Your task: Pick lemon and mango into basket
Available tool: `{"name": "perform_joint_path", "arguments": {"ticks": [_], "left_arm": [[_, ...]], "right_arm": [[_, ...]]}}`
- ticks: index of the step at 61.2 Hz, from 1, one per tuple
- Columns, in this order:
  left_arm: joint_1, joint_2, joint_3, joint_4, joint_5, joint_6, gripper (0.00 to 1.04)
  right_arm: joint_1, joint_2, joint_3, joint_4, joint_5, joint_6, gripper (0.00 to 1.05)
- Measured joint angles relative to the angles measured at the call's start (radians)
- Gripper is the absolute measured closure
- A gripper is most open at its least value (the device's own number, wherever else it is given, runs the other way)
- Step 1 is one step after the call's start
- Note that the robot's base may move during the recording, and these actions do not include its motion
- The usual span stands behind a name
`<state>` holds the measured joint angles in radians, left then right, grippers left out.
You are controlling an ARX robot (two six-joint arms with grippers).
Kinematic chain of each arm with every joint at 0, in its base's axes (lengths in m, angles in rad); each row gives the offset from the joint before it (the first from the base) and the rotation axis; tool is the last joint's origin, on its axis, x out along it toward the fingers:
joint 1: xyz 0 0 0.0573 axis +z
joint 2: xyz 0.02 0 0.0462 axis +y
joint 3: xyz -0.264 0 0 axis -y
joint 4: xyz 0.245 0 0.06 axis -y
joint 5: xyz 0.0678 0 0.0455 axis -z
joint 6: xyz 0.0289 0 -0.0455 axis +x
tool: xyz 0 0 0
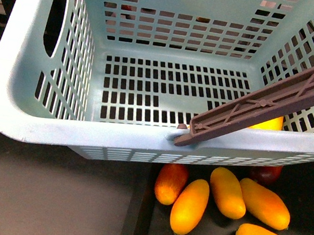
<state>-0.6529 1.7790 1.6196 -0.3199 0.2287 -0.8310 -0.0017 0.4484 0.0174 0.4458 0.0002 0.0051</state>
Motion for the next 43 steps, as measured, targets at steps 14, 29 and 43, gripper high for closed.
{"name": "perform_joint_path", "arguments": {"ticks": [14,29,43], "left_arm": [[0.000,0.000,0.000,0.000,0.003,0.000,1.00],[0.000,0.000,0.000,0.000,0.000,0.000,1.00],[0.000,0.000,0.000,0.000,0.001,0.000,1.00]], "right_arm": [[0.000,-0.101,0.000,-0.099,0.000,0.000,1.03],[0.000,-0.192,0.000,-0.189,0.000,0.000,1.03],[0.000,-0.250,0.000,-0.247,0.000,0.000,1.03]]}}
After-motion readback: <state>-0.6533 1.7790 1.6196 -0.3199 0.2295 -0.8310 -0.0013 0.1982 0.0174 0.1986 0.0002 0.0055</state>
